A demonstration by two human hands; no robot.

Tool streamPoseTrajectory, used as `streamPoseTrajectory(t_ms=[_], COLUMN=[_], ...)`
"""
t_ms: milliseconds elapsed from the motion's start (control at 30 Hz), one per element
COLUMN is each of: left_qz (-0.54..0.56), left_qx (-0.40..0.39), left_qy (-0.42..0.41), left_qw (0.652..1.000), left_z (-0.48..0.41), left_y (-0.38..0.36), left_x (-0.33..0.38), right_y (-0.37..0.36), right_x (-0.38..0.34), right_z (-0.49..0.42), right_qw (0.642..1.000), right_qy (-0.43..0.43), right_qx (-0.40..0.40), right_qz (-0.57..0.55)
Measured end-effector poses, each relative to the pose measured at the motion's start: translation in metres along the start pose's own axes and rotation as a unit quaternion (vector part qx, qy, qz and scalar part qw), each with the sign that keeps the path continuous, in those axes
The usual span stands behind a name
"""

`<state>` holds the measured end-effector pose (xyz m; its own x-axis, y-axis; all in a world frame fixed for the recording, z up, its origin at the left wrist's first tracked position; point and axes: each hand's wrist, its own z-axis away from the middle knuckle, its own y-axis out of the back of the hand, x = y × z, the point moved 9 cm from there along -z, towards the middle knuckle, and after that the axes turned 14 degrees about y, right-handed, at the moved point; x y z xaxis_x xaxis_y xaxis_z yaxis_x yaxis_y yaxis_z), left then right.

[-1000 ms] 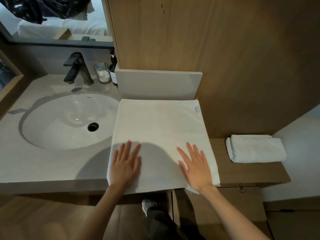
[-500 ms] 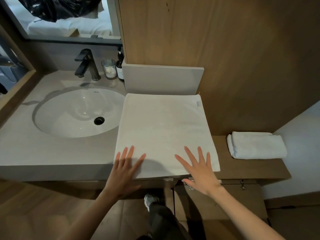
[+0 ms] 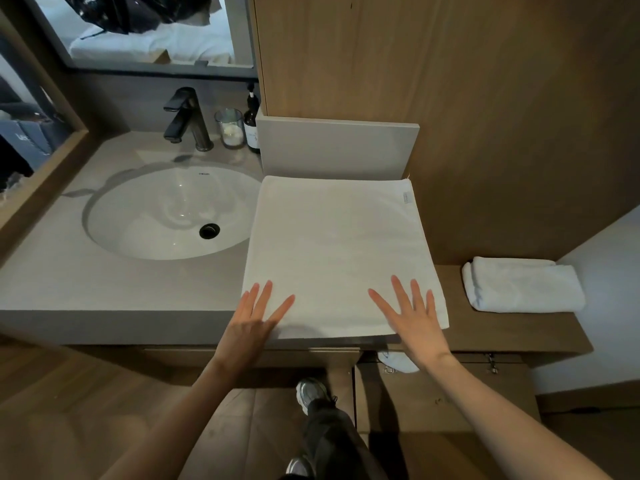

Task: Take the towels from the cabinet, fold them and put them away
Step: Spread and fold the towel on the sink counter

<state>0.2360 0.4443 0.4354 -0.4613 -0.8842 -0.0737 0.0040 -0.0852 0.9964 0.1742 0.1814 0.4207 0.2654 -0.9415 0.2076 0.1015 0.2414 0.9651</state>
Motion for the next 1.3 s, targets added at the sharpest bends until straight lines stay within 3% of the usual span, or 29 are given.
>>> streamPoseTrajectory(t_ms=[200,300,400,533,733,867,1067,1200,1300], left_qz=[0.057,0.095,0.169,0.263,0.392,0.400,0.421,0.556,0.577], left_qx=[0.023,-0.069,-0.080,-0.121,-0.081,-0.064,-0.030,-0.014,0.010], left_qy=[-0.017,-0.007,-0.008,0.067,0.186,0.225,0.247,0.255,0.249], left_qw=[0.998,0.993,0.982,0.955,0.898,0.886,0.872,0.791,0.777], left_z=[0.016,0.022,0.031,0.030,0.018,0.010,0.000,-0.004,-0.013], left_y=[0.020,0.018,0.024,0.025,0.049,0.054,0.065,0.071,0.080], left_x=[-0.014,-0.025,-0.035,-0.048,-0.059,-0.066,-0.070,-0.076,-0.080], right_y=[0.002,0.003,0.004,0.010,0.024,0.031,0.031,0.042,0.058], right_x=[-0.006,-0.010,-0.010,-0.011,-0.026,-0.030,-0.024,-0.013,0.008], right_z=[0.006,0.017,0.029,0.040,0.033,0.025,0.022,0.014,0.010], right_qw=[0.999,0.998,0.998,0.997,0.984,0.978,0.979,0.977,0.967], right_qy=[-0.024,-0.034,-0.025,-0.041,-0.129,-0.169,-0.155,-0.115,-0.096], right_qx=[-0.030,-0.042,-0.051,-0.043,-0.012,-0.009,-0.046,0.022,0.057], right_qz=[-0.025,-0.038,-0.037,-0.054,-0.125,-0.124,-0.127,-0.178,-0.230])
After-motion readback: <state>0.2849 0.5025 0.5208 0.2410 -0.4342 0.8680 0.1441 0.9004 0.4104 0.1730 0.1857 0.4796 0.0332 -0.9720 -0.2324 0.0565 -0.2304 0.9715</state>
